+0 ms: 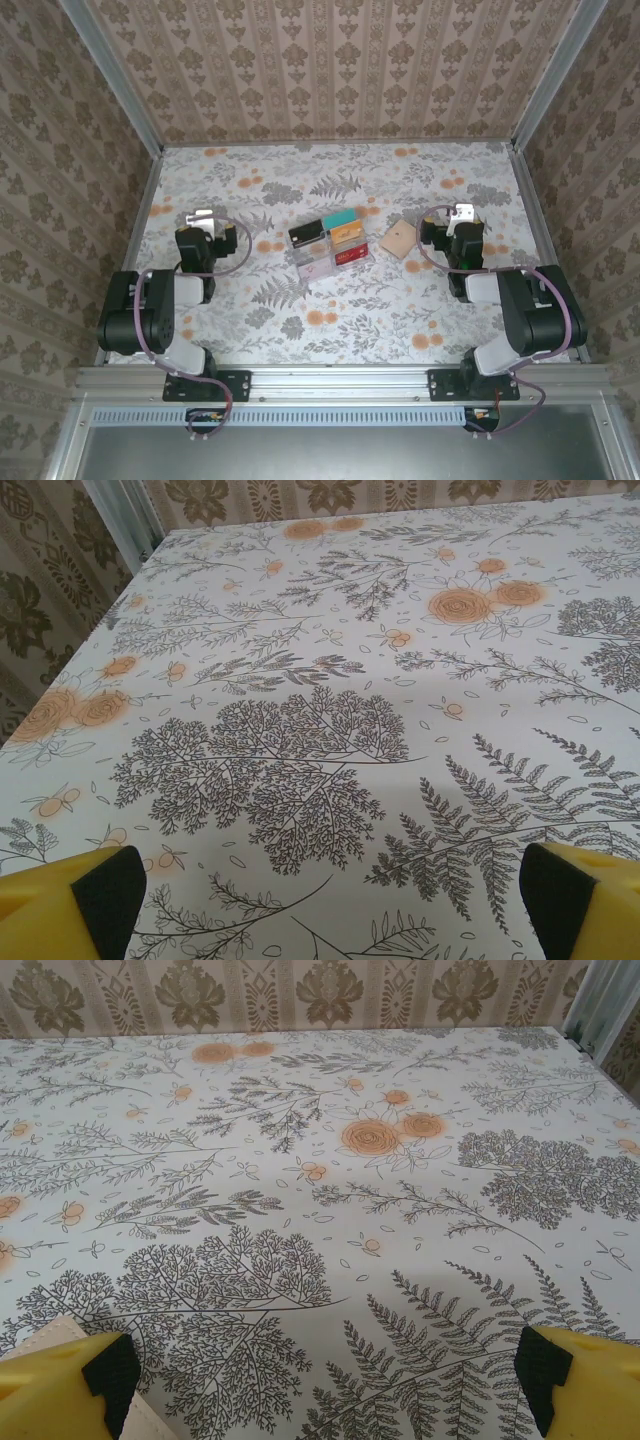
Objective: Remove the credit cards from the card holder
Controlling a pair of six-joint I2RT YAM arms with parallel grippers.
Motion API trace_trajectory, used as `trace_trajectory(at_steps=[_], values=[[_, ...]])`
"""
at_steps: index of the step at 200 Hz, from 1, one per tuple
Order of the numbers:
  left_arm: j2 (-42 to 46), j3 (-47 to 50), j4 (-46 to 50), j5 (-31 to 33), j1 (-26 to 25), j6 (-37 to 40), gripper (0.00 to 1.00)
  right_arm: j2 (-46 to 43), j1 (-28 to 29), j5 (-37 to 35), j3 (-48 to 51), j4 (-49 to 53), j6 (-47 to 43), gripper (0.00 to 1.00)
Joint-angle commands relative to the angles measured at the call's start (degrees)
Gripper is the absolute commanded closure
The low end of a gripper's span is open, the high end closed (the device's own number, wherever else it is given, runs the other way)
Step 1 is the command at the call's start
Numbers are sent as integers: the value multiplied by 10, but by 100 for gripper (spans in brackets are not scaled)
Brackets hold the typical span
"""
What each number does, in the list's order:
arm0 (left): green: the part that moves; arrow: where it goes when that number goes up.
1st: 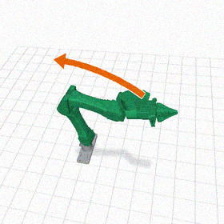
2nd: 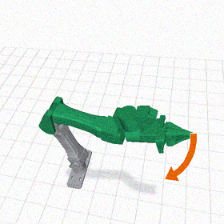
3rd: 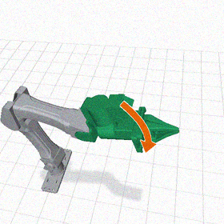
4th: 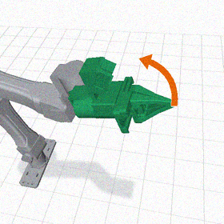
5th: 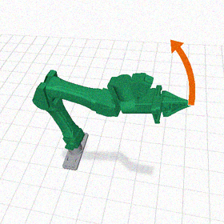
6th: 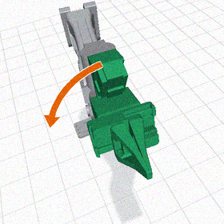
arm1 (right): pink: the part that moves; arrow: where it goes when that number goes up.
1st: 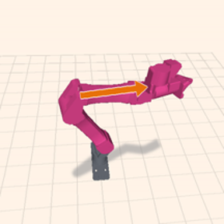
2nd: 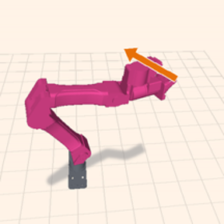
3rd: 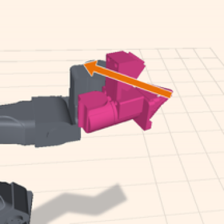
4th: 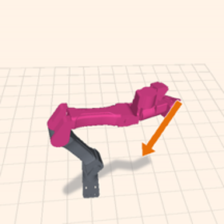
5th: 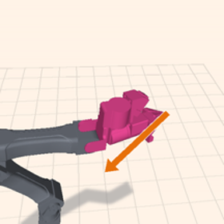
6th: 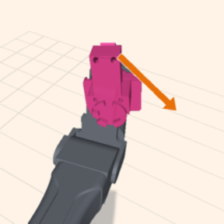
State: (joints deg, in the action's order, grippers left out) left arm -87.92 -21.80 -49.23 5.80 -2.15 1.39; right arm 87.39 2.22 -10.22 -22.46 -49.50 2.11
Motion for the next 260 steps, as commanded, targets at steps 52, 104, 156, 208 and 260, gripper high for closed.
trace_trajectory(at_steps=[52, 104, 156, 208, 260], values=[[-1, -12, -2, -17, 5, 12, 0, 2, -2, 4, -4, -3, 7, 0], [-2, -14, 0, -20, 5, 12, 0, 2, -3, 6, -6, -1, 7, 0], [0, -11, -5, -17, 6, 12, 0, 0, -3, 7, -1, -7, 7, 0], [87, -36, 121, 54, -1, -11, 0, -103, 0, -24, -80, 201, 14, 0], [216, -132, 419, 47, -9, -126, 0, -219, 34, -5, -186, 441, 120, 0]])
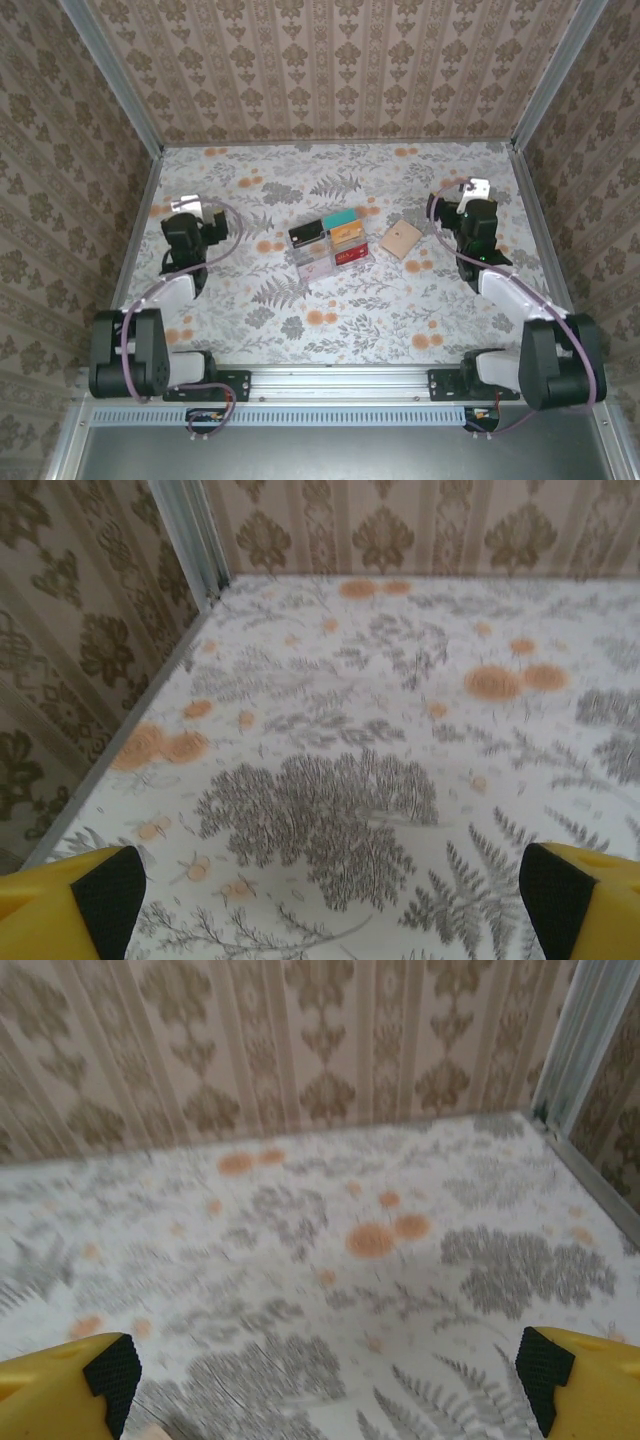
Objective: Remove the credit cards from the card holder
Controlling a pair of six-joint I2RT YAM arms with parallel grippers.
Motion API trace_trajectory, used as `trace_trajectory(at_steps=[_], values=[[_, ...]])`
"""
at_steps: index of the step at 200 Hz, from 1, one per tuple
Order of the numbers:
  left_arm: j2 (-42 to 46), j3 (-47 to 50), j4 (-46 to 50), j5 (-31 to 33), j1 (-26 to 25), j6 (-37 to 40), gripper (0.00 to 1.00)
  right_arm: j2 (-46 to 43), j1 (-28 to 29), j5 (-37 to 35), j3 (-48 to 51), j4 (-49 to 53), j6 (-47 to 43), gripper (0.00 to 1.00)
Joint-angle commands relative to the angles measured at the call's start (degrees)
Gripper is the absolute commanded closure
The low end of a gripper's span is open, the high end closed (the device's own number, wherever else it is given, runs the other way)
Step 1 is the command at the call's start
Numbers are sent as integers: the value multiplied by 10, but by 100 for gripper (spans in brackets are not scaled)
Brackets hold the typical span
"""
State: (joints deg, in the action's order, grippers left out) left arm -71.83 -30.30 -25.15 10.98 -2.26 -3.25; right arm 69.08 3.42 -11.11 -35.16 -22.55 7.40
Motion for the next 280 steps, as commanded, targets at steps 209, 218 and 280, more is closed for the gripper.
trace_trajectory(at_steps=[209, 218, 280], values=[[-22, -89, 406, -154, -409, -272, 45, 204, 218, 249, -175, 380, 304, 40], [-37, -91, 399, -146, -415, -274, 46, 207, 218, 248, -173, 379, 300, 42], [-92, -87, 350, -88, -418, -287, 60, 248, 218, 252, -192, 370, 287, 48]])
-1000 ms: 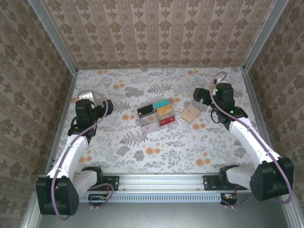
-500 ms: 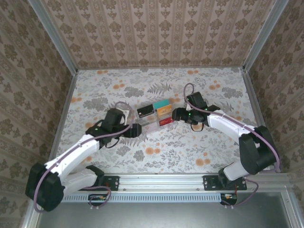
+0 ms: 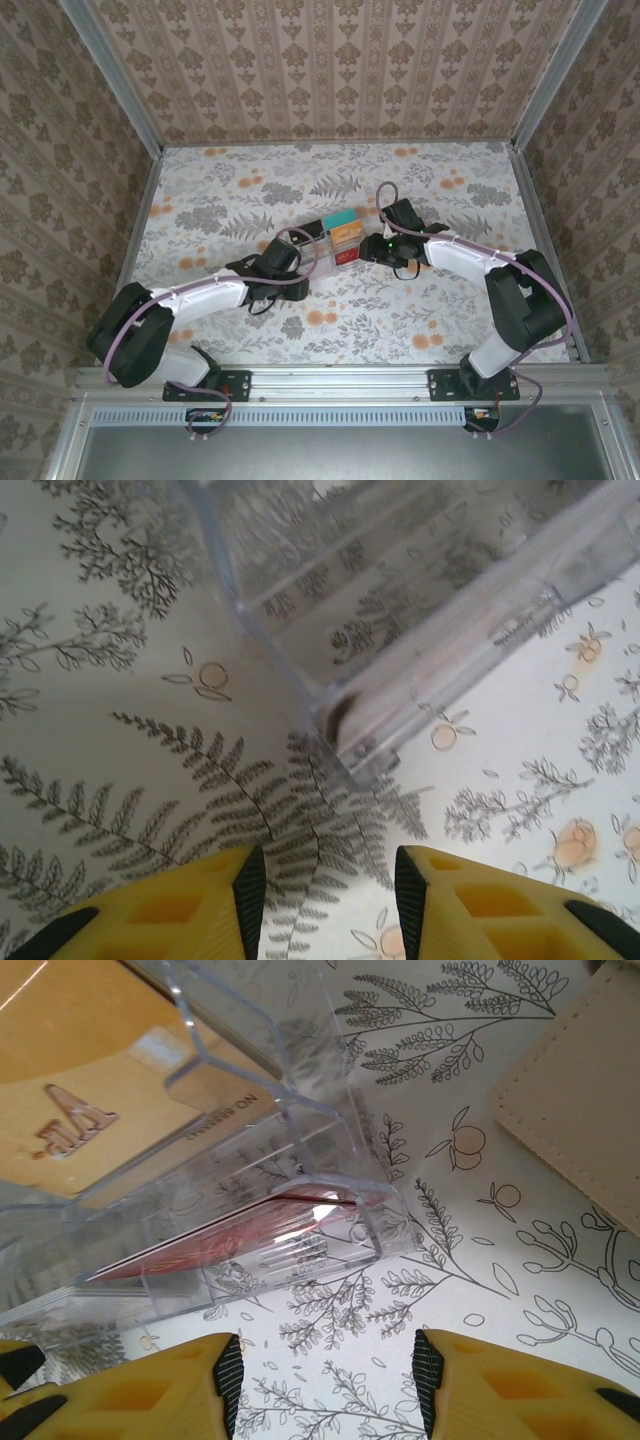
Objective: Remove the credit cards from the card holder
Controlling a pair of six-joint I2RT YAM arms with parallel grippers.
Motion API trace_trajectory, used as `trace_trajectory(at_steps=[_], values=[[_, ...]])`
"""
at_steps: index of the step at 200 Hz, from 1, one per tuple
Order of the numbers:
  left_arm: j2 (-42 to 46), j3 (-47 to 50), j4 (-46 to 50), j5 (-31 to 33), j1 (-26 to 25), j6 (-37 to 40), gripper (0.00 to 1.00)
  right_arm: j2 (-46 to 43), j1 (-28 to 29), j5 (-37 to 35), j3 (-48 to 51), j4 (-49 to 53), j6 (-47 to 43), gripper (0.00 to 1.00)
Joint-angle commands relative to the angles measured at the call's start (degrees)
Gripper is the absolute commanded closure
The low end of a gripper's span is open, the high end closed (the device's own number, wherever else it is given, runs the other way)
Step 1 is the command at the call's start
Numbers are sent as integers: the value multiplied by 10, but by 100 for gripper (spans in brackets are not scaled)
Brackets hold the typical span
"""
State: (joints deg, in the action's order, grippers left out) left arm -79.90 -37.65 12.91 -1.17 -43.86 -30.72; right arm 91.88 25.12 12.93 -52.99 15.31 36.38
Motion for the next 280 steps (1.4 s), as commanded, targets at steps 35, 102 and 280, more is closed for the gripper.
trace_trajectory(at_steps=[35, 102, 280], values=[[-28, -13, -53, 48, 9, -12, 64, 44, 1, 24, -26, -24, -3, 50], [-55, -23, -113, 50, 57, -13, 65, 95, 2, 38, -66, -48, -6, 60], [-15, -48, -64, 40, 101, -37, 44, 112, -154, -71, -151, 61, -72, 24]])
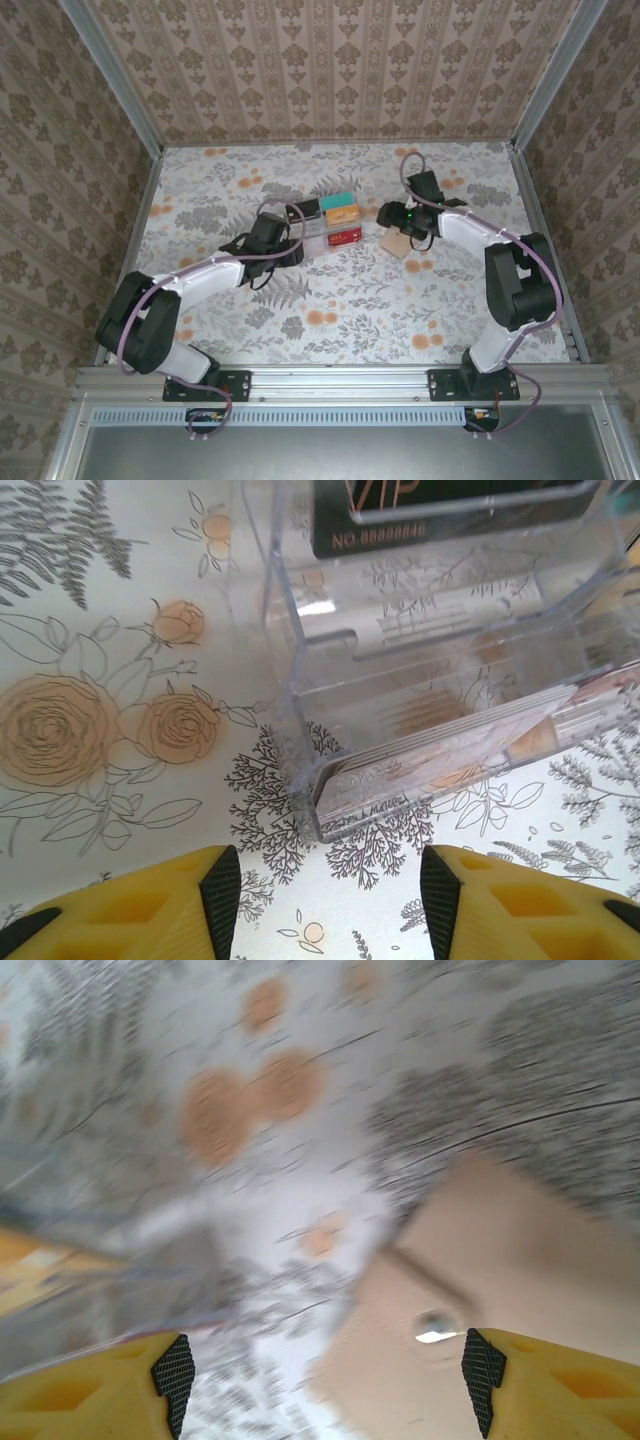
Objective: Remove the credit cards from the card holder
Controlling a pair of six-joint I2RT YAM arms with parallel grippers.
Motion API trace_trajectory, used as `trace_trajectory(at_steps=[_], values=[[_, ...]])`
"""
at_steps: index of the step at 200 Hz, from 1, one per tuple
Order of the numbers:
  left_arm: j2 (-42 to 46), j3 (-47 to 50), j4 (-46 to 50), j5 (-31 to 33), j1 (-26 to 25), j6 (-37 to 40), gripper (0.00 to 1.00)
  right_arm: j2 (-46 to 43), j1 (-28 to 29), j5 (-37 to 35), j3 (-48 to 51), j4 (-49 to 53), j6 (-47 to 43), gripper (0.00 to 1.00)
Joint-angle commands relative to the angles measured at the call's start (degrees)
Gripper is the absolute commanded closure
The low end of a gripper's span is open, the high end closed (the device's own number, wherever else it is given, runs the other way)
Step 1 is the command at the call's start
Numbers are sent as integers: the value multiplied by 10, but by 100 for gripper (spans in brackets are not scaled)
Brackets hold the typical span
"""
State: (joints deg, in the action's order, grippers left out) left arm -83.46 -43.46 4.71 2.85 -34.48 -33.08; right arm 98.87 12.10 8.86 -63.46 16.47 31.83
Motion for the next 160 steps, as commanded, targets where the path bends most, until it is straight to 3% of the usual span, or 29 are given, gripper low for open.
trace_trajectory(at_steps=[1, 50, 71, 121, 160], values=[[21, 10, 17, -1, 8, -14, 44, 44, -24, -31, -49, 51, -27, 24], [34, 17, 16, -4, 13, -27, 38, 127, -37, -19, -122, 82, -37, 20], [39, 20, 17, -4, 14, -30, 30, 132, -37, -16, -124, 108, -36, 20], [60, 29, 21, 31, 16, -38, 12, 58, -27, 42, -54, 131, -37, 22], [73, 39, 18, 54, 17, -59, 0, -34, 18, 99, 57, 64, 7, 25]])
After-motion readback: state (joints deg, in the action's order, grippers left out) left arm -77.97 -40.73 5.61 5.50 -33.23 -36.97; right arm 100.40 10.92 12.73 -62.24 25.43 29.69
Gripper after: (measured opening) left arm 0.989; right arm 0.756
